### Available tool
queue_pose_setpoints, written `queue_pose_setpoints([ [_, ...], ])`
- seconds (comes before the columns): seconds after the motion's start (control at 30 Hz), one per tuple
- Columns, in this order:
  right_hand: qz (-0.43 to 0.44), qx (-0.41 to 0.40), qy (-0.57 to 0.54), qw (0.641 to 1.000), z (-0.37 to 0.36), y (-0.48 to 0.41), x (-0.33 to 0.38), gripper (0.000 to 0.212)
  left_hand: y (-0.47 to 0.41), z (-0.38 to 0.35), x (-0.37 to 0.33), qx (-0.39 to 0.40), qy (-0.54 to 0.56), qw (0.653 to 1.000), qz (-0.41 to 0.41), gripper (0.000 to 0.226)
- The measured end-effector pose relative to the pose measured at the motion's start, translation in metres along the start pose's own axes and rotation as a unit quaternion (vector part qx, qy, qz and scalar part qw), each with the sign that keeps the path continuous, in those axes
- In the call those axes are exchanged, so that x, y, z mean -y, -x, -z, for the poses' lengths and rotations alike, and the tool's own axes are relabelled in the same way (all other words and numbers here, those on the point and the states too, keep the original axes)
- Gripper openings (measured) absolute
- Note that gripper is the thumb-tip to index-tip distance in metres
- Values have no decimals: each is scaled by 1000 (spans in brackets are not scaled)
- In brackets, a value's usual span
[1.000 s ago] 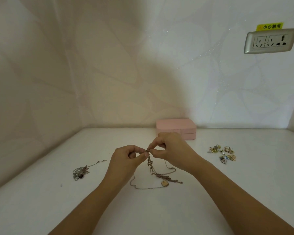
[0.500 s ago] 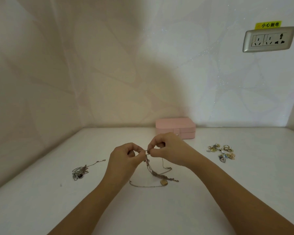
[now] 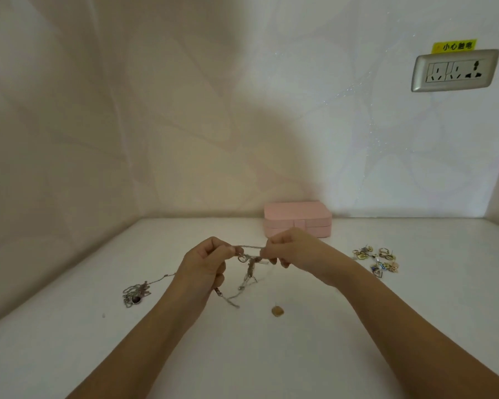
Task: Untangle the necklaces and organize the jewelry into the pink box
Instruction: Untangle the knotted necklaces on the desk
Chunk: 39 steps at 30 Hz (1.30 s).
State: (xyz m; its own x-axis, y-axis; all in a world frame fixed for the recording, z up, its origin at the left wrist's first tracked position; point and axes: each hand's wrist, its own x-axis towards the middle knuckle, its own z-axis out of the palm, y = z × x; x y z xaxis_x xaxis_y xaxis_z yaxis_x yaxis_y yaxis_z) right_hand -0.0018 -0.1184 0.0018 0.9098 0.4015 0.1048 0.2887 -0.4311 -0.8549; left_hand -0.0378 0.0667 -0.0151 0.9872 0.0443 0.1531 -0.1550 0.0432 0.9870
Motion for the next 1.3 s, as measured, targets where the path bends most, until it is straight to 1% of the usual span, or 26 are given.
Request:
queue_pose_setpoints([
  [0.07, -12, -38, 40, 998, -5, -3, -2, 44, 2, -2, 0, 22, -7, 1000, 18, 36],
  [0.23, 37, -109, 72, 991, -12, -2, 1, 51, 5, -5, -3, 88, 2, 994, 61, 30],
  [0.33, 36, -122, 88, 988, -17, -1, 5, 67, 8, -4, -4, 117, -47, 990, 59, 24],
  [0.4, 17, -118, 99, 988, -19, 0, 6, 78, 9, -2, -4, 127, -80, 987, 55, 31],
  [0.43, 5, -115, 106, 988, -19, 1, 6, 79, 9, -2, -4, 129, -97, 986, 45, 34],
  [0.5, -14, -120, 112, 986, -18, 3, 6, 79, 10, -1, -3, 109, -158, 981, 11, 32],
  [0.57, -29, -142, 117, 982, -15, 3, 3, 80, 6, -1, 0, 42, -224, 973, -27, 36],
  [0.6, -33, -155, 126, 979, -14, 2, 1, 79, 4, -1, 3, 4, -240, 970, -36, 39],
  [0.67, -33, -182, 180, 966, -13, 0, -3, 75, 2, 1, 7, -48, -262, 963, -32, 47],
  [0.73, -29, -215, 249, 944, -11, -4, -6, 73, 2, 1, 10, -48, -301, 952, -7, 55],
  [0.8, -23, -236, 281, 930, -9, -6, -7, 75, 2, 0, 13, -38, -329, 943, 23, 64],
  [0.9, -2, -243, 285, 927, -9, -8, -12, 69, -3, 1, 16, -43, -362, 930, 50, 69],
  [1.0, 21, -242, 284, 928, -11, -11, -14, 68, -8, 5, 17, -52, -396, 916, 45, 67],
  [1.07, 28, -232, 287, 929, -11, -13, -15, 69, -11, 9, 16, -61, -385, 920, 45, 62],
  [1.13, 17, -219, 297, 929, -12, -10, -14, 65, -12, 11, 16, -68, -361, 928, 56, 60],
  [1.23, -20, -181, 315, 931, -11, -6, -12, 64, -13, 15, 15, -77, -377, 921, 53, 49],
  [1.3, -48, -146, 318, 936, -10, -4, -11, 64, -12, 16, 14, -81, -381, 919, 63, 50],
])
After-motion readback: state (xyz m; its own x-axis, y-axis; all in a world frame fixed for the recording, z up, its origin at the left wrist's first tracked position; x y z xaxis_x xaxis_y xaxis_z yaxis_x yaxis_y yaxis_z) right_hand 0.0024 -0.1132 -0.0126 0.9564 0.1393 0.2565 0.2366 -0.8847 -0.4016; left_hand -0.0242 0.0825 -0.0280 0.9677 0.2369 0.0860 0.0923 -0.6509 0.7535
